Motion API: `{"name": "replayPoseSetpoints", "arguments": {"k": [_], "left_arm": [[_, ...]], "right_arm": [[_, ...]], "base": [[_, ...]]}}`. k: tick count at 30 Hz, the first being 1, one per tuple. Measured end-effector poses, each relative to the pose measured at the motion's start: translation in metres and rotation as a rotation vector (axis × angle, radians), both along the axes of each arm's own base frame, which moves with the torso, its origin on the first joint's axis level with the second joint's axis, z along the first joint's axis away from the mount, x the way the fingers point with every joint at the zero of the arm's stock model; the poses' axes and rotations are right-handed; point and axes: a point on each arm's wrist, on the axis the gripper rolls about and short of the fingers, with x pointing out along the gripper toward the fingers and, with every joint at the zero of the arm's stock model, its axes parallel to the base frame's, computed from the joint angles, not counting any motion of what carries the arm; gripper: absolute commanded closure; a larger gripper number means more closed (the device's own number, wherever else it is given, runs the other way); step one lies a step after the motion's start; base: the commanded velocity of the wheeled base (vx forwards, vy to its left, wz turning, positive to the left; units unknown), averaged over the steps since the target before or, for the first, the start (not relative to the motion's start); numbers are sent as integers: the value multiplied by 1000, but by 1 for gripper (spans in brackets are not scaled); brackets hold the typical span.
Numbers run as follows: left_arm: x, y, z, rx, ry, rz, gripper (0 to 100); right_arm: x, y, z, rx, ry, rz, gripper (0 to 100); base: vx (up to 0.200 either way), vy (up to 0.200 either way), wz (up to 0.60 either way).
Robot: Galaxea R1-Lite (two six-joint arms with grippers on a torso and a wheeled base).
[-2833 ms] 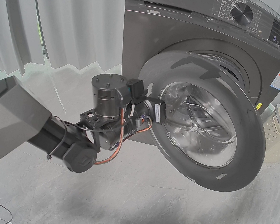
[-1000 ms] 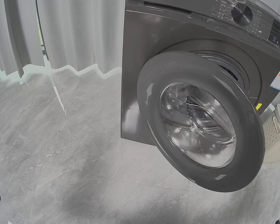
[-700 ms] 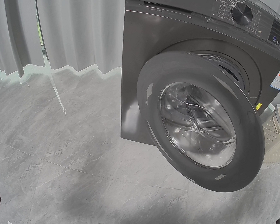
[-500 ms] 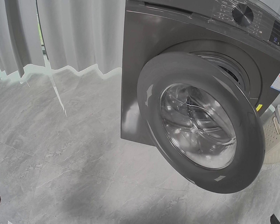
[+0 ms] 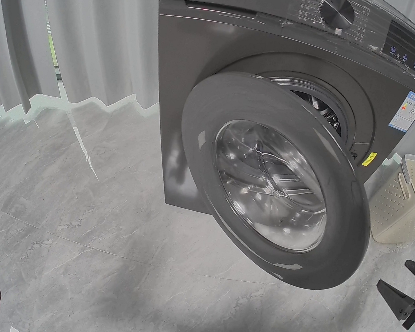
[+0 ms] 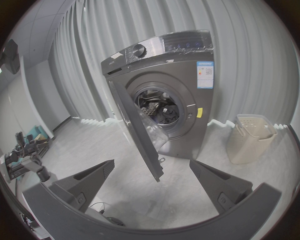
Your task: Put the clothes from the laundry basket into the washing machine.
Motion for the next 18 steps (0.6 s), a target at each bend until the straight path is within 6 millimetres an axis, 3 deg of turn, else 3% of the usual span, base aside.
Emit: {"name": "replayPoseSetpoints", "arguments": {"k": [4, 13, 18], "left_arm": [[0, 0, 0, 2, 1, -1, 0], [0, 0, 0, 0, 0, -2, 0], [0, 0, 0, 1, 0, -2, 0]], "right_arm": [[8, 11, 2, -1, 25, 99, 0], [20, 34, 15, 93, 17, 256, 0], [35, 45, 24, 129, -38, 285, 0]], "base": [[0, 0, 0], [0, -200, 0], [0, 0, 0]]}}
